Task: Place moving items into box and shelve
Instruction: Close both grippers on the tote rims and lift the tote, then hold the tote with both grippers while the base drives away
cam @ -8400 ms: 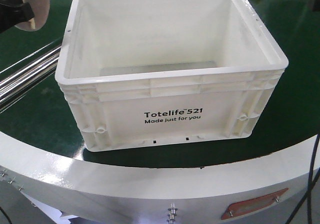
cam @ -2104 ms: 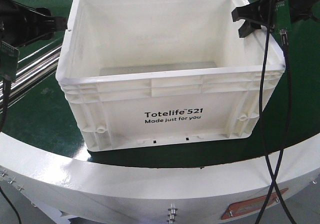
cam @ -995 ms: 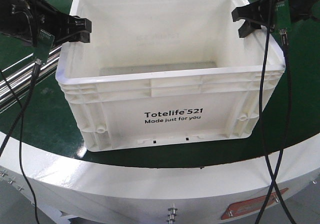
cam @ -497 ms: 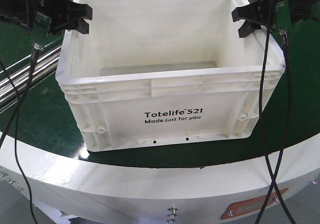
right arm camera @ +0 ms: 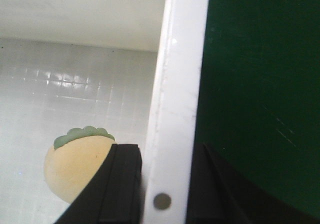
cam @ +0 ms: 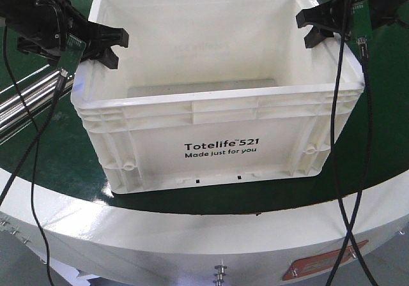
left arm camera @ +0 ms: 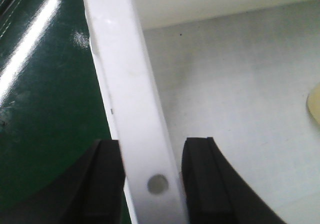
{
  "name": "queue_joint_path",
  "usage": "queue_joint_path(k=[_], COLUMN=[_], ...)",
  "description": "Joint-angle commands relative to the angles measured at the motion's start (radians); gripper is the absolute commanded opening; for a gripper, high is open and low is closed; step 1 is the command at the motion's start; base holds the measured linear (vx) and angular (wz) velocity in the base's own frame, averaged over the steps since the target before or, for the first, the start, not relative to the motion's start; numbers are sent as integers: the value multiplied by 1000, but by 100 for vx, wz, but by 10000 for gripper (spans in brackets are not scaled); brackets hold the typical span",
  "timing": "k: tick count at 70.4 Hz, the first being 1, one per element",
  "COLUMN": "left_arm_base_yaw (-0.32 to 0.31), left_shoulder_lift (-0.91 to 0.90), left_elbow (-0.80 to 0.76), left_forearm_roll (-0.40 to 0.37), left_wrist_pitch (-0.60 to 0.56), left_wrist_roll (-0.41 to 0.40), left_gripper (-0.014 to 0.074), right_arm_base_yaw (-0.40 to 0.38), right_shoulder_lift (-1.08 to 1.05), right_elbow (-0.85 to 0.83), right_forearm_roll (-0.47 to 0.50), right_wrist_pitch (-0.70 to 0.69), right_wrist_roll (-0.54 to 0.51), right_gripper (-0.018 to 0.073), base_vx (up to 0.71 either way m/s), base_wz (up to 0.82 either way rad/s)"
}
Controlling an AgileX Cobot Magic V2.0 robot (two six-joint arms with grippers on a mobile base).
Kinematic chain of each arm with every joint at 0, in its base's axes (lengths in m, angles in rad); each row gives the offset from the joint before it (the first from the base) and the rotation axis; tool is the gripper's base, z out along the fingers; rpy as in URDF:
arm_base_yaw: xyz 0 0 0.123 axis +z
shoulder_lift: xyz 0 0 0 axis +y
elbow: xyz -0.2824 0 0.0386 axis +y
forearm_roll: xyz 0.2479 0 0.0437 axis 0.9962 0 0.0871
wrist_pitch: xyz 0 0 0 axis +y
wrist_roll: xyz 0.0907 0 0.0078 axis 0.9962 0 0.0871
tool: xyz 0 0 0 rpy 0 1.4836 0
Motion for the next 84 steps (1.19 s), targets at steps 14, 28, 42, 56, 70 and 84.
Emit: queue_joint_path(k=[14, 28, 42, 56, 70, 84], left_arm_base_yaw=[1, 1, 1, 1, 1, 1], left_shoulder_lift=[-41, -45, -76, -92, -101, -125], left_elbow=[-33, -34, -70, -139, -160, -160], left_forearm_roll=[-82, -84, -83, -83, -85, -114], left_wrist_pitch=[-65, -73, -89, -65, -34, -10], left_wrist_roll=[94, 94, 94, 93, 91, 91], left_gripper=[-27, -24, -23, -23, -22, -21], right_arm_base_yaw=[-2, -2, -2, -2, -2, -2], right_shoulder_lift=[-11, -29, -84, -142, -215, -280], right_elbow=[-9, -10, -10, -10, -10, -10], right_forearm_roll=[30, 31, 39, 61, 64, 72], right_wrist_pitch=[1, 5, 5, 21, 34, 56], right_wrist_roll=[-15, -16, -41, -41, -41, -41], right_gripper=[57, 38, -18, -15, -12, -12], base_vx=[0, 0, 0, 0, 0, 0], base_wz=[0, 0, 0, 0, 0, 0])
